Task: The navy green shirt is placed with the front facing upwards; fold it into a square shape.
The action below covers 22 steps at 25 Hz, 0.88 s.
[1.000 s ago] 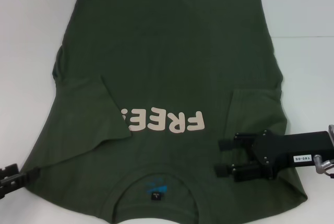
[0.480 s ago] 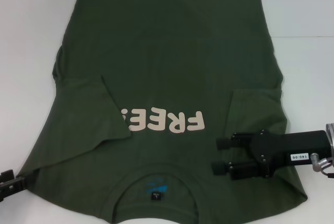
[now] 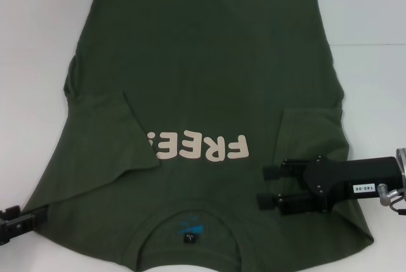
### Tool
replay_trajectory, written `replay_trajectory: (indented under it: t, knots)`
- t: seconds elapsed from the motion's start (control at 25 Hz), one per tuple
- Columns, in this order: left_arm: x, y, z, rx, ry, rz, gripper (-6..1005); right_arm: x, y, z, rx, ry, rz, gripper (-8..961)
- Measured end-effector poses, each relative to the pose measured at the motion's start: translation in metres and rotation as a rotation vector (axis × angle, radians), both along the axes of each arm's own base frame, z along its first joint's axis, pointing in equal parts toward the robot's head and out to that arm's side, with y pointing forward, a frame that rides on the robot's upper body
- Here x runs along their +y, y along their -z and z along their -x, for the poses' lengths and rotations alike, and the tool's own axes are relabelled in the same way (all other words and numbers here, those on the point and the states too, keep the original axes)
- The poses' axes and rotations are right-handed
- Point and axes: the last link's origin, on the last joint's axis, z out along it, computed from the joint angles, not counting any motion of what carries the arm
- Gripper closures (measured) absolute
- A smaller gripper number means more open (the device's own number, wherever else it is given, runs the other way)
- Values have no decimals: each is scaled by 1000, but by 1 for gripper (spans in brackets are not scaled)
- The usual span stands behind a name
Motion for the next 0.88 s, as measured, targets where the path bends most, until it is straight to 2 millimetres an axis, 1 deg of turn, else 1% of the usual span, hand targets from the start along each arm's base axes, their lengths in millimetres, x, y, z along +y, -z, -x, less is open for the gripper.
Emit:
replay_trajectory:
  t: [0.32, 0.8, 0.88]
  knots:
    - [10, 11, -10, -6, 35, 57, 201, 1, -2, 0, 8, 5, -3, 105]
    - [19, 14, -18, -2, 61, 85, 206, 2, -5, -1, 18, 15, -16, 104]
    - [21, 14, -17, 1, 46, 77, 237, 2, -5, -1, 19, 15, -16, 104]
